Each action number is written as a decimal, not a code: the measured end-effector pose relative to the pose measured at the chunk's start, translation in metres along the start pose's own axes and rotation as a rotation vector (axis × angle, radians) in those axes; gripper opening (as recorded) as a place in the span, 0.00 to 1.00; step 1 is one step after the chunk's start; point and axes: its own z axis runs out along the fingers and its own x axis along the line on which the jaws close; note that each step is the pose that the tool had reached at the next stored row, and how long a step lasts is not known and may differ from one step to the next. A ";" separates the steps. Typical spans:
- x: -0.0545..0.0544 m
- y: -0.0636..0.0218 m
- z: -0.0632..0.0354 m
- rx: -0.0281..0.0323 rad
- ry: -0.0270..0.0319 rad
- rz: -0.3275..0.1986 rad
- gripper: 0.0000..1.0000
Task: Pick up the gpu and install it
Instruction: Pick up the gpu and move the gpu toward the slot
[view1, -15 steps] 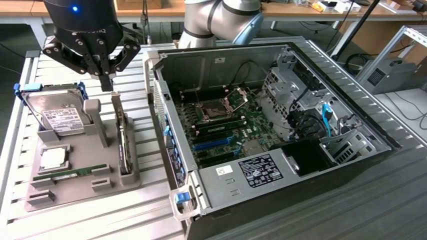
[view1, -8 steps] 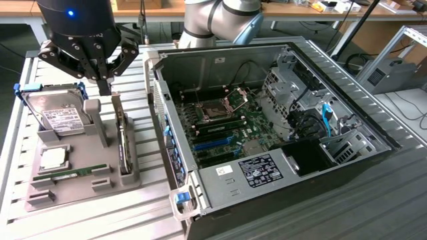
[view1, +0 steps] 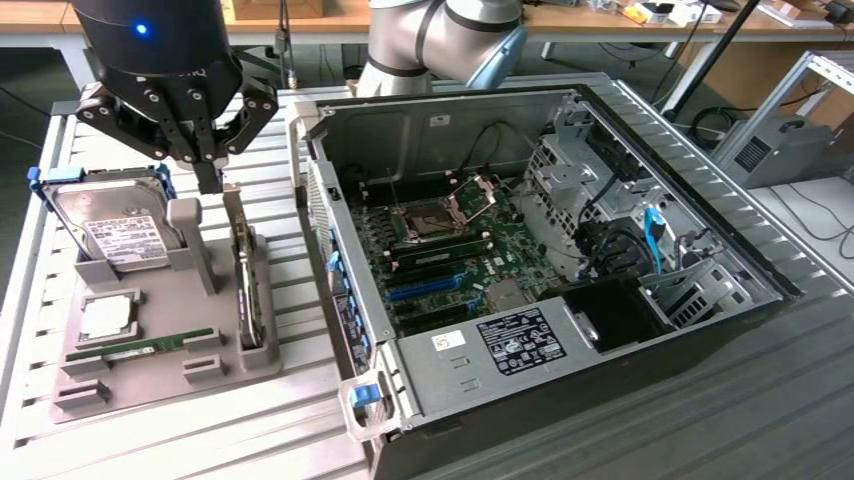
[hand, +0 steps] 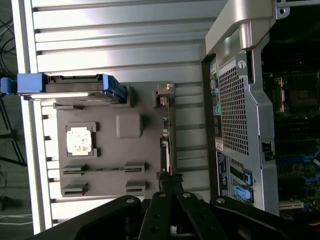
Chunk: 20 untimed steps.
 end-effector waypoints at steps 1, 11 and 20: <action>0.000 0.0000 0.0000 0.0000 0.0000 0.000 0.11; 0.000 0.0000 0.0000 0.0000 0.0000 0.000 0.11; 0.000 0.0000 0.0000 0.0000 0.0000 0.000 0.48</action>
